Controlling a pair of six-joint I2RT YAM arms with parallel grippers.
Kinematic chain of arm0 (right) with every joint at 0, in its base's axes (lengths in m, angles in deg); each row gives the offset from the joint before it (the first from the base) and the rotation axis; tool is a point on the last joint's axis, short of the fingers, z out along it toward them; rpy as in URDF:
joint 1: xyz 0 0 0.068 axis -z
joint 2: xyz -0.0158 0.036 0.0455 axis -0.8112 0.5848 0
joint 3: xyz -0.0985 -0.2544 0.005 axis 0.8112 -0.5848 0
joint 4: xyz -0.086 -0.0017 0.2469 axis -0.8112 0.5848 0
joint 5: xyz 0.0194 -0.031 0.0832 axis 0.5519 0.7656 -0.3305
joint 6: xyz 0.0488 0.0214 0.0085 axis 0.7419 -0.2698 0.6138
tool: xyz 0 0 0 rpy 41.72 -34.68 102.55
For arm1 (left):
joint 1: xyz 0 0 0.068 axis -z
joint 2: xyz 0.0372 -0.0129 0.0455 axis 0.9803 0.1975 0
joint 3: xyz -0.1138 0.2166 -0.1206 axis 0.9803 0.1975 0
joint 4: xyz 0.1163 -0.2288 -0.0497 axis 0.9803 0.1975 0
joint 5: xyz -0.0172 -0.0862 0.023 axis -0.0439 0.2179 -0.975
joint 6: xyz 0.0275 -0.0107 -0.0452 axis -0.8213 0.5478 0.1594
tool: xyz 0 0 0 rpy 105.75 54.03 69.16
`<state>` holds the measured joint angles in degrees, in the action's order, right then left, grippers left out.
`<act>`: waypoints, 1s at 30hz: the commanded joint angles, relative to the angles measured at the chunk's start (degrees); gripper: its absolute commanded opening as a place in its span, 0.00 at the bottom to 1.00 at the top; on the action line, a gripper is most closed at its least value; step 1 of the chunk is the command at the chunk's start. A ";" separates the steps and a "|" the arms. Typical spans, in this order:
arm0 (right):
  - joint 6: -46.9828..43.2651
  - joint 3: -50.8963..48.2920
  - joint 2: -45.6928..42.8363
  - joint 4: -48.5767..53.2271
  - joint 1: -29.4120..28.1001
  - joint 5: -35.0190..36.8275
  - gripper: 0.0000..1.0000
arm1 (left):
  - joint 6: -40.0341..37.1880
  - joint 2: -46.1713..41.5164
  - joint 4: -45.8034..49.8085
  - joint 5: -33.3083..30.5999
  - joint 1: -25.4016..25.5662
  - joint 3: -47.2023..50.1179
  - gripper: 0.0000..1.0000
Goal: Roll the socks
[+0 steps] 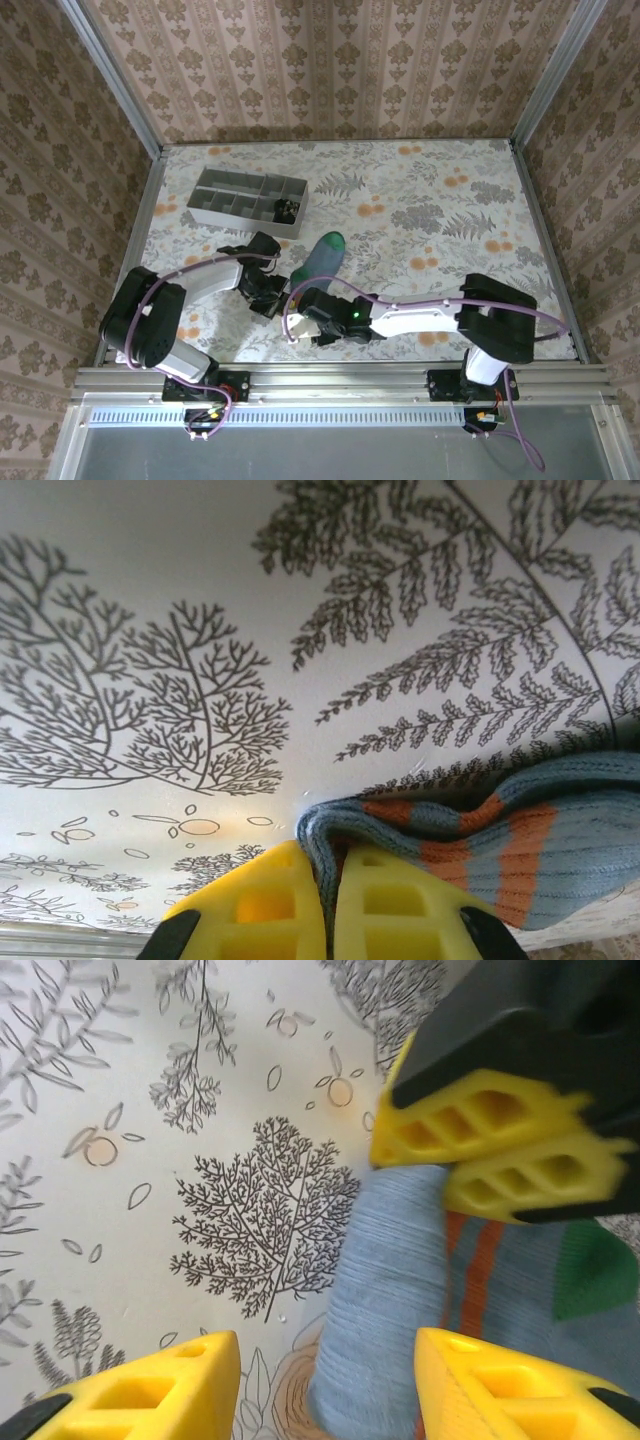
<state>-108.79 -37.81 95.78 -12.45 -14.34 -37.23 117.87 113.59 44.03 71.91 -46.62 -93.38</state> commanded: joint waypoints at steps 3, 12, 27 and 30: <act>-4.59 4.02 6.51 -3.75 -0.26 11.08 0.43 | -2.20 2.64 6.56 -4.70 -0.85 1.10 0.00; 0.61 5.54 10.93 0.53 0.68 12.07 0.15 | -3.40 2.82 6.65 -4.44 -1.73 0.94 0.00; 8.46 3.45 8.24 7.75 2.79 3.17 0.00 | -6.48 2.42 6.99 -4.61 -3.25 -0.67 0.00; 9.49 3.66 7.91 8.80 3.25 0.77 0.00 | -6.53 2.36 6.43 -4.52 -3.33 -0.76 0.00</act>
<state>-102.12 -32.59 103.45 -13.52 -12.15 -32.70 112.82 114.50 45.71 72.54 -49.09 -94.52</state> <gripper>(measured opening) 0.112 0.046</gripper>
